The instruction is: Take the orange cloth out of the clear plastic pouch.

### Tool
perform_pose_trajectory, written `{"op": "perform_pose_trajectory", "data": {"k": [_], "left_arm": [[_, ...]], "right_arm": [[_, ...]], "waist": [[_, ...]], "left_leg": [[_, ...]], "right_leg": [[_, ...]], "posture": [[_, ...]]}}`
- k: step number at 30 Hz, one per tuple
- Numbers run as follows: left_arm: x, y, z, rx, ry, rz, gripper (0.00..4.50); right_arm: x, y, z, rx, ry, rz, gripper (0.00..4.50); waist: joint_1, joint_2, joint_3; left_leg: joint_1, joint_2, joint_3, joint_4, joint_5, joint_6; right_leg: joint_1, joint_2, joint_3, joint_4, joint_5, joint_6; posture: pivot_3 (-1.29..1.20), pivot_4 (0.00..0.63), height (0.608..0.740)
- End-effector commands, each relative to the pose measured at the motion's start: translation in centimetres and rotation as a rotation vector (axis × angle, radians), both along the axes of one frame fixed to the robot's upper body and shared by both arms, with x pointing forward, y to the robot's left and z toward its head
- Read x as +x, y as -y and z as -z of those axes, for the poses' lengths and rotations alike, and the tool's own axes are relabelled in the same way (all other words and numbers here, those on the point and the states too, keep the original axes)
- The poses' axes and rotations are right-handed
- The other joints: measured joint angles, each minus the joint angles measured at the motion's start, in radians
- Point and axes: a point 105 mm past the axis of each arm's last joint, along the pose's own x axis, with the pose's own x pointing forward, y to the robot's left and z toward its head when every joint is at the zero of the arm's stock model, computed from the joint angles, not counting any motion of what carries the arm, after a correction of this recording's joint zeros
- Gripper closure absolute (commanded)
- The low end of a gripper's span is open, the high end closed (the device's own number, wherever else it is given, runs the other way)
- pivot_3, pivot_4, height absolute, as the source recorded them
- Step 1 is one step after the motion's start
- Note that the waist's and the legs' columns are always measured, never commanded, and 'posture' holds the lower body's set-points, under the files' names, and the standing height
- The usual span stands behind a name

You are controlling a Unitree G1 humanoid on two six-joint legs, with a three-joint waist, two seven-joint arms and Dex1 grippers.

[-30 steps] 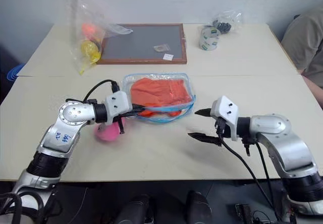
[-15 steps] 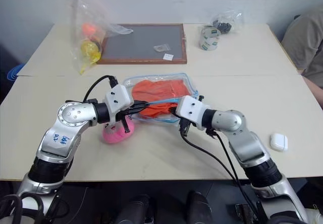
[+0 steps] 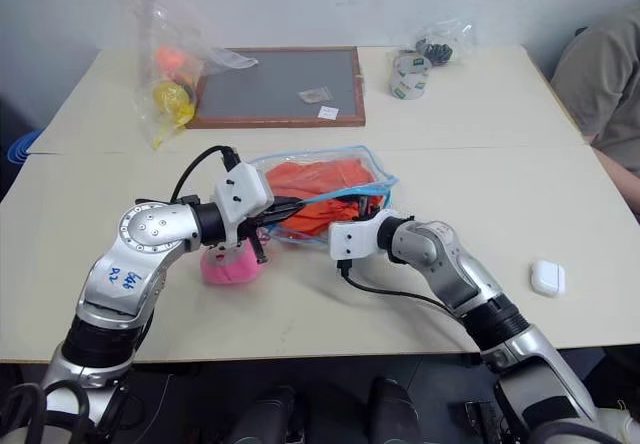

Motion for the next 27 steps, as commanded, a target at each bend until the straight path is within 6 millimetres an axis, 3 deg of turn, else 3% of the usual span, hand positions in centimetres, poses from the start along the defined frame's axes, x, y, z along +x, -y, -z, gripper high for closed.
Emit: {"op": "perform_pose_trajectory", "data": {"k": [1, 6, 15, 18, 27], "left_arm": [[-0.6, 0.5, -1.5, -0.023, 0.062, 0.022, 4.50], [-0.8, 1.2, -1.8, -0.033, 0.074, 0.036, 4.50], [-1.1, 1.6, -1.7, -0.041, 0.069, 0.040, 4.50], [-1.1, 1.5, -1.6, -0.045, 0.063, 0.032, 4.50], [-0.3, 0.9, -1.3, -0.116, 0.010, -0.031, 4.50]], "right_arm": [[-0.2, -0.6, 0.0, -0.080, 0.094, -0.058, 0.08], [0.9, -1.3, 0.8, -0.196, 0.169, -0.083, 0.08], [4.1, -3.4, 2.8, -0.155, 0.138, -0.005, 0.08], [4.4, -3.7, 3.6, -0.149, 0.103, -0.004, 0.66], [3.6, -3.3, 4.3, -0.138, 0.041, -0.036, 3.86]], "waist": [[-0.005, 0.000, 0.000], [-0.009, 0.000, 0.000], [-0.019, -0.002, -0.001], [-0.025, -0.002, -0.002], [-0.030, -0.002, -0.002]], "left_leg": [[0.000, 0.000, 0.000, 0.000, 0.000, 0.000], [0.000, 0.000, 0.000, 0.000, 0.000, 0.000], [0.003, 0.001, -0.001, 0.000, 0.000, 0.000], [0.005, 0.001, -0.002, 0.000, 0.000, -0.001], [0.005, 0.001, -0.003, 0.000, 0.000, 0.000]], "right_leg": [[0.000, 0.000, 0.000, 0.000, 0.000, 0.000], [0.000, 0.000, 0.001, 0.000, 0.000, 0.000], [0.001, 0.000, 0.003, 0.002, 0.000, 0.000], [0.002, 0.000, 0.004, 0.003, 0.000, 0.000], [0.002, 0.000, 0.005, 0.004, 0.000, 0.000]], "posture": [[0.00, 0.150, 0.740], [0.00, 0.150, 0.740], [0.00, 0.150, 0.740], [0.00, 0.150, 0.740], [0.00, 0.150, 0.740]]}}
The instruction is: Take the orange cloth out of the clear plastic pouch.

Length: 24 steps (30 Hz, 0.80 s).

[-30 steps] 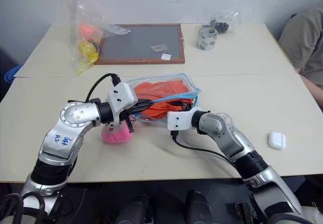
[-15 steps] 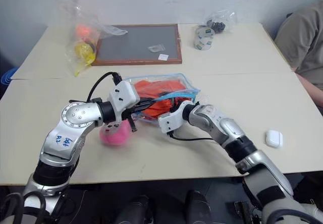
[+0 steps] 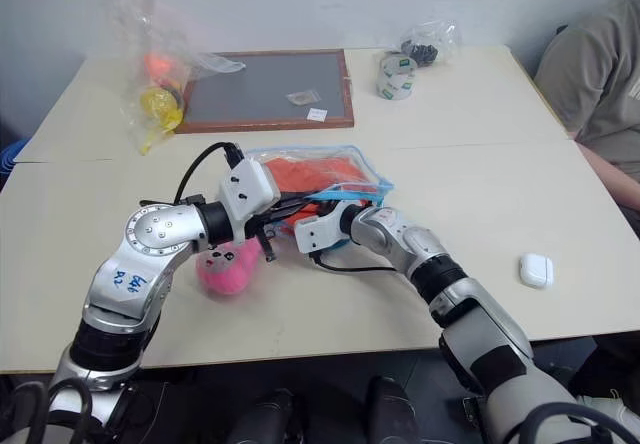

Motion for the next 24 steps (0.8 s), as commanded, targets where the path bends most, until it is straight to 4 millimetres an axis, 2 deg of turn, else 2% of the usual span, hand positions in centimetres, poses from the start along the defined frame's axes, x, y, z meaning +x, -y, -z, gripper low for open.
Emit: {"op": "perform_pose_trajectory", "data": {"k": [1, 2, 4, 8, 11, 15, 20, 24], "left_arm": [[-0.1, 0.0, -0.9, -0.059, 0.009, -0.011, 4.50], [0.1, -0.1, -0.9, -0.073, 0.000, -0.020, 4.50], [0.6, -0.3, -0.7, -0.093, -0.016, -0.047, 4.50], [1.4, -1.0, 0.2, -0.081, -0.019, -0.090, 4.50], [1.7, -1.3, 0.5, -0.087, -0.020, -0.106, 4.50], [2.3, -1.1, -0.1, -0.135, -0.005, -0.121, 4.50], [2.2, 0.3, -0.4, -0.137, 0.004, -0.069, 4.50], [2.4, 1.2, -0.2, -0.119, 0.015, -0.052, 4.50]], "right_arm": [[-0.7, 1.2, 2.4, -0.053, -0.086, 0.009, 4.21], [-0.8, 1.3, 2.3, -0.051, -0.088, 0.005, 4.48], [-1.6, 1.3, 1.8, -0.025, -0.122, -0.017, 4.48], [-3.7, 1.0, -1.2, 0.081, -0.179, -0.072, 4.48], [-5.3, 0.9, -2.4, 0.115, -0.235, -0.118, 4.48], [-7.1, 1.5, -4.2, 0.092, -0.271, -0.197, 4.48], [-8.7, 1.9, -3.8, 0.024, -0.319, -0.269, 4.48], [-11.7, 1.8, -3.1, 0.012, -0.439, -0.389, 4.48]], "waist": [[0.001, 0.000, 0.000], [0.002, 0.000, 0.000], [0.002, 0.000, 0.000], [0.002, 0.000, 0.000], [0.000, 0.000, 0.000], [0.002, 0.000, 0.000], [0.010, -0.001, 0.000], [0.021, -0.001, 0.000]], "left_leg": [[0.000, 0.000, 0.000, 0.000, 0.000, 0.000], [0.000, 0.000, 0.000, 0.000, 0.000, 0.000], [0.000, 0.000, 0.000, 0.000, 0.000, 0.000], [-0.001, -0.001, 0.000, -0.001, 0.000, 0.000], [-0.001, 0.000, 0.000, -0.001, 0.000, 0.000], [-0.001, 0.000, 0.000, -0.001, 0.000, 0.000], [-0.001, -0.001, 0.001, -0.001, -0.001, 0.001], [-0.001, -0.001, 0.001, -0.001, -0.001, 0.001]], "right_leg": [[0.000, 0.000, 0.000, 0.000, 0.000, 0.000], [0.000, 0.000, 0.000, 0.000, 0.000, 0.000], [0.000, 0.000, 0.000, 0.000, 0.000, 0.000], [0.000, 0.000, 0.000, -0.001, 0.000, 0.000], [-0.001, 0.000, 0.000, -0.001, 0.000, 0.000], [-0.001, 0.000, 0.000, -0.001, 0.000, 0.000], [-0.001, -0.001, 0.000, -0.002, 0.000, 0.000], [-0.001, -0.001, 0.000, -0.002, 0.000, 0.000]], "posture": [[0.00, 0.150, 0.740], [0.00, 0.150, 0.740], [0.00, 0.150, 0.740], [0.00, 0.150, 0.740], [0.00, 0.150, 0.740], [0.00, 0.150, 0.740], [0.00, 0.150, 0.740], [0.00, 0.150, 0.740]]}}
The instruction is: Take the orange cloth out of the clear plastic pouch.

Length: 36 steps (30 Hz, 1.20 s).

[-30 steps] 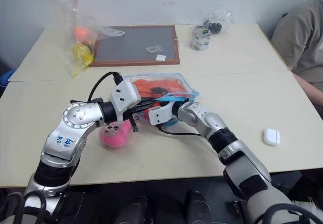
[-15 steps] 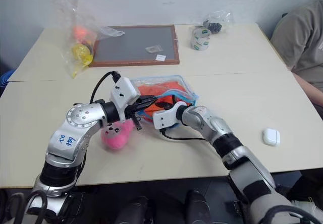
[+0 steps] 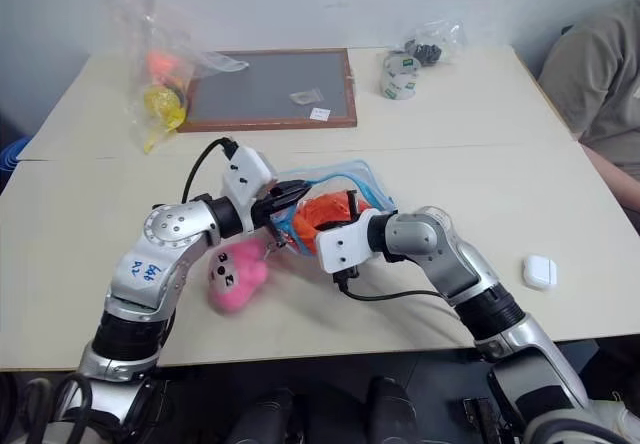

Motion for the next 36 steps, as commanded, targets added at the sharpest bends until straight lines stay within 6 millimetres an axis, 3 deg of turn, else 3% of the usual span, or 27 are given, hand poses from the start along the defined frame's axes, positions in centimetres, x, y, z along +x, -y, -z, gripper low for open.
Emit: {"op": "perform_pose_trajectory", "data": {"k": [1, 4, 9, 14, 18, 22, 25, 28, 31, 36], "left_arm": [[0.2, 0.5, -0.6, 0.035, 0.068, 0.007, 4.50], [0.1, 0.2, 0.6, 0.120, 0.100, 0.020, 4.50], [-0.4, -0.6, 2.7, 0.254, 0.150, 0.051, 4.50], [-1.4, -0.6, 3.6, 0.281, 0.166, 0.089, 4.50], [-1.6, -1.4, 4.1, 0.312, 0.176, 0.083, 4.50], [-2.7, -2.2, 3.8, 0.341, 0.210, 0.142, 4.50], [-4.0, -2.6, 3.7, 0.362, 0.215, 0.209, 4.50], [-4.6, -2.8, 3.5, 0.372, 0.205, 0.236, 4.50], [-4.6, -3.0, 3.4, 0.368, 0.184, 0.236, 4.50], [-4.3, -2.9, 3.5, 0.344, 0.146, 0.203, 3.26]], "right_arm": [[-3.8, -0.8, -1.1, 0.058, -0.082, -0.169, 4.48], [-4.4, 0.0, -2.9, 0.136, -0.161, -0.160, 4.48], [-3.8, 2.8, -8.1, 0.308, -0.354, -0.055, 4.48], [-1.6, 7.1, -12.5, 0.430, -0.412, 0.131, 4.48], [-2.3, 10.7, -15.5, 0.477, -0.546, 0.173, 4.48], [0.2, 16.0, -17.4, 0.481, -0.438, 0.379, 4.48], [3.6, 21.1, -17.4, 0.338, -0.181, 0.639, 4.48], [6.1, 24.0, -17.4, 0.175, 0.096, 0.784, 4.48], [7.5, 23.0, -15.1, 0.074, 0.247, 0.730, 4.48], [7.4, 20.7, -7.1, -0.126, 0.314, 0.559, 4.50]], "waist": [[0.006, 0.000, 0.000], [0.006, 0.000, 0.000], [0.006, 0.000, 0.000], [0.009, 0.000, 0.000], [0.013, 0.000, 0.000], [0.006, 0.000, 0.000], [0.001, 0.000, 0.000], [-0.006, 0.000, 0.000], [-0.017, 0.001, 0.001], [-0.020, 0.001, 0.001]], "left_leg": [[0.000, 0.000, 0.000, 0.000, 0.000, 0.000], [0.000, 0.000, 0.000, 0.000, 0.000, 0.000], [0.000, 0.000, 0.000, 0.001, 0.000, 0.000], [0.000, 0.000, 0.000, 0.001, -0.001, 0.001], [-0.001, 0.000, 0.000, 0.001, -0.002, 0.003], [0.000, 0.000, 0.002, 0.001, -0.002, 0.004], [0.000, 0.000, 0.004, 0.000, -0.003, 0.004], [0.000, 0.000, 0.006, -0.001, -0.003, 0.004], [0.000, -0.001, 0.008, -0.003, -0.003, 0.003], [0.000, 0.000, 0.007, -0.005, -0.002, 0.001]], "right_leg": [[0.000, 0.000, 0.000, 0.000, 0.000, 0.000], [0.000, 0.000, 0.000, 0.000, 0.000, 0.000], [0.000, 0.000, 0.000, 0.001, 0.000, 0.000], [0.000, -0.002, -0.001, 0.000, 0.000, 0.000], [0.000, -0.003, -0.002, 0.000, 0.000, 0.000], [-0.001, -0.003, -0.001, -0.001, 0.000, 0.000], [-0.002, -0.003, 0.000, -0.002, 0.000, 0.000], [-0.003, -0.003, 0.001, -0.002, 0.000, 0.000], [-0.004, -0.003, 0.003, -0.002, 0.000, 0.000], [-0.004, -0.002, 0.001, -0.003, 0.000, 0.001]], "posture": [[0.00, 0.150, 0.740], [0.00, 0.150, 0.740], [0.00, 0.150, 0.740], [0.00, 0.150, 0.740], [0.00, 0.150, 0.740], [0.00, 0.150, 0.740], [0.00, 0.150, 0.740], [0.00, 0.150, 0.740], [0.00, 0.150, 0.740], [0.00, 0.150, 0.740]]}}
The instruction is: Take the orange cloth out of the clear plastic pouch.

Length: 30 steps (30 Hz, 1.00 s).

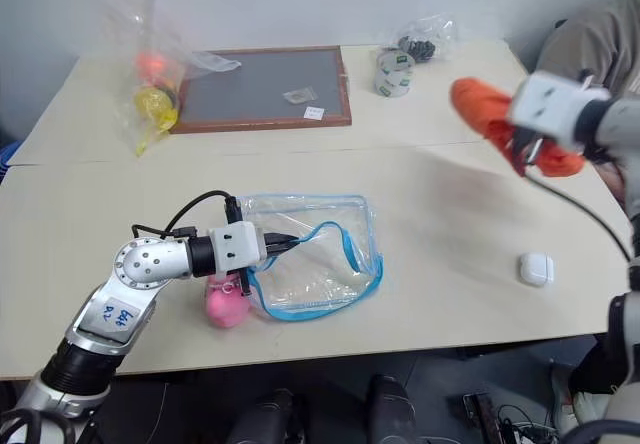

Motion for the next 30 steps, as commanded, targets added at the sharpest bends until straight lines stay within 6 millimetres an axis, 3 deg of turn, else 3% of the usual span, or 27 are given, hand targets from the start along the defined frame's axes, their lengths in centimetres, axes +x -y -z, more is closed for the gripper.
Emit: {"op": "perform_pose_trajectory", "data": {"k": [1, 2, 5, 10, 16, 19, 22, 26, 30], "left_arm": [[-0.1, 0.3, -0.7, -0.024, 0.010, -0.012, 2.94], [0.2, 0.2, -0.8, -0.037, 0.009, -0.031, 2.61], [0.8, 0.0, -1.5, -0.080, -0.002, -0.075, 1.71], [0.3, -0.4, -2.0, -0.117, -0.052, -0.068, 0.10], [-3.4, -2.0, -4.2, -0.233, -0.268, 0.026, 0.00], [-5.5, -4.1, -5.7, -0.224, -0.373, 0.057, 0.00], [-5.6, -7.9, -7.3, -0.209, -0.399, -0.012, 0.00], [-4.8, -14.2, -8.5, -0.160, -0.395, -0.182, 0.00], [-5.1, -18.0, -8.2, -0.080, -0.397, -0.267, 0.00]], "right_arm": [[-0.8, -1.5, 2.7, -0.074, 0.029, -0.103, 4.50], [-1.1, -1.7, 3.7, -0.073, 0.014, -0.117, 4.50], [-1.9, -1.6, 5.7, -0.071, -0.029, -0.125, 3.63], [-3.3, -1.3, 6.1, -0.001, -0.115, -0.124, 1.86], [-6.1, 0.3, 4.4, 0.197, -0.315, -0.068, 0.06], [-8.7, 1.4, 3.3, 0.359, -0.504, -0.027, 0.06], [-10.5, 3.7, 1.7, 0.571, -0.642, 0.078, 0.06], [-12.0, 8.3, 1.1, 0.704, -0.681, 0.257, 0.06], [-12.7, 10.5, 1.5, 0.764, -0.669, 0.350, 0.06]], "waist": [[0.001, 0.000, 0.000], [0.003, 0.000, 0.000], [0.007, 0.001, 0.001], [0.007, 0.001, 0.001], [0.014, 0.001, 0.001], [0.025, 0.001, 0.001], [0.028, 0.002, 0.001], [0.027, 0.002, 0.001], [0.021, 0.003, 0.001]], "left_leg": [[0.000, 0.000, 0.000, 0.000, 0.000, 0.000], [0.000, 0.000, 0.000, 0.000, 0.000, 0.000], [0.000, -0.001, 0.000, 0.001, 0.001, 0.001], [0.001, 0.000, -0.002, 0.001, 0.001, 0.001], [0.000, 0.000, -0.003, 0.001, 0.001, 0.001], [0.001, 0.001, -0.004, 0.002, 0.001, 0.001], [0.002, 0.001, -0.004, 0.004, 0.000, 0.001], [0.002, 0.000, -0.004, 0.006, -0.002, 0.002], [0.001, 0.001, -0.001, 0.004, -0.004, 0.002]], "right_leg": [[0.000, 0.000, 0.000, 0.001, 0.000, 0.000], [0.000, 0.000, 0.000, 0.000, 0.000, 0.000], [0.000, -0.001, 0.001, 0.001, 0.000, 0.000], [0.002, 0.000, 0.000, 0.001, 0.000, 0.000], [0.002, 0.000, 0.000, 0.000, 0.000, 0.000], [0.003, 0.000, 0.000, 0.000, 0.000, 0.000], [0.004, 0.000, 0.000, 0.001, 0.000, 0.000], [0.005, 0.000, -0.002, -0.003, 0.000, -0.001], [0.002, 0.001, -0.001, 0.000, -0.001, -0.002]], "posture": [[0.00, 0.150, 0.740], [0.00, 0.150, 0.740], [0.00, 0.150, 0.740], [0.00, 0.150, 0.740], [0.00, 0.150, 0.740], [0.00, 0.150, 0.740], [0.00, 0.150, 0.740], [0.00, 0.150, 0.740], [0.00, 0.150, 0.740]]}}
